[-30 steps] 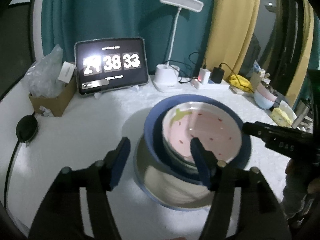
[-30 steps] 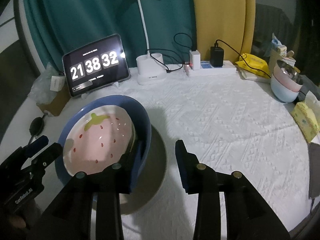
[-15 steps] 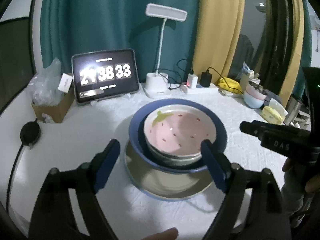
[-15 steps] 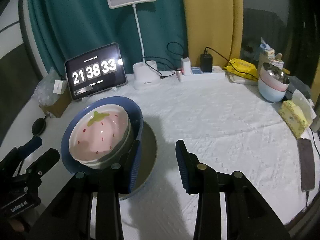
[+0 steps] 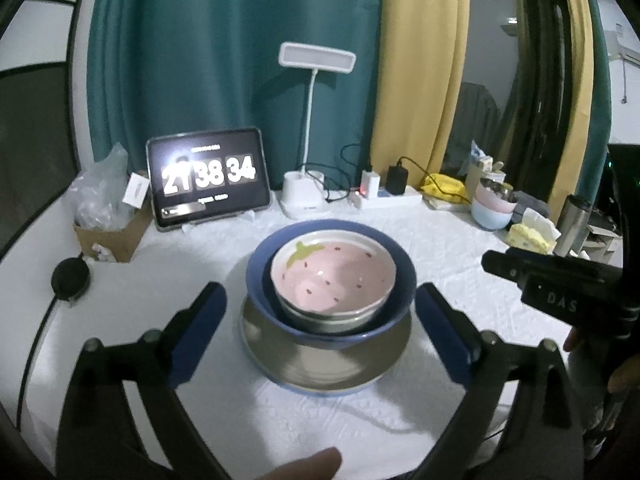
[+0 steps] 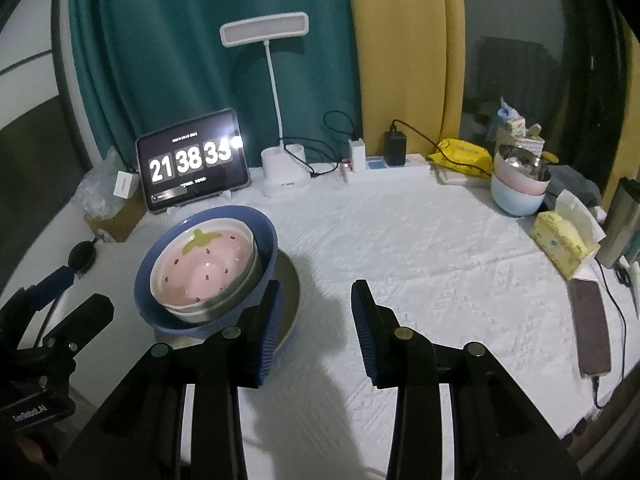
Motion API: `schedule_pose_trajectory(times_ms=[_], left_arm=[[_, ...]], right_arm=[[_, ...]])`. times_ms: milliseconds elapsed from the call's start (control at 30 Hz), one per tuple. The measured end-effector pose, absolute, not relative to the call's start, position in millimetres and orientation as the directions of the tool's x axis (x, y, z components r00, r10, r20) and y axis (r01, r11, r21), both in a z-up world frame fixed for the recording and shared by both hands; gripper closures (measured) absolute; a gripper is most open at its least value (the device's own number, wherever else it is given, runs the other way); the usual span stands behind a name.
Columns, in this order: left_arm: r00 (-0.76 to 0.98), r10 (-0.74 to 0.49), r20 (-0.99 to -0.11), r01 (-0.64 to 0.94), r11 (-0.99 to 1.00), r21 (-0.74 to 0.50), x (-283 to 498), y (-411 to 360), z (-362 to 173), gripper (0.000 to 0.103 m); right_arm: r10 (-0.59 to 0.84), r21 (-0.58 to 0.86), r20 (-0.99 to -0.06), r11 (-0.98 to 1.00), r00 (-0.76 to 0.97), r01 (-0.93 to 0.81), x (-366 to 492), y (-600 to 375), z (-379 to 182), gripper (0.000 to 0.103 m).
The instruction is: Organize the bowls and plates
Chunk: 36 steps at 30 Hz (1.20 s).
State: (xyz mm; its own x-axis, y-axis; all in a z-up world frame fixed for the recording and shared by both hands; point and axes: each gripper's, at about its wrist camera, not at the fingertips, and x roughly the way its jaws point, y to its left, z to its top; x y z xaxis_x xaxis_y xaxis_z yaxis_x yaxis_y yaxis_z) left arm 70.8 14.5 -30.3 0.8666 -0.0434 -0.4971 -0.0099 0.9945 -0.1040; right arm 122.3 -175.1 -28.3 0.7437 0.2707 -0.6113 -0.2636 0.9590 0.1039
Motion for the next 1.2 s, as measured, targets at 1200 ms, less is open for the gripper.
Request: schedule_pose_trajectory(times_ms=[1200], left_arm=[[0.942, -0.013, -0.335, 0.006, 1.0, -0.022, 2, -14, 15, 0.005]], right_arm=[[0.243, 0.043, -0.436, 0.967, 0.867, -0.249, 38, -208, 23, 0.052]])
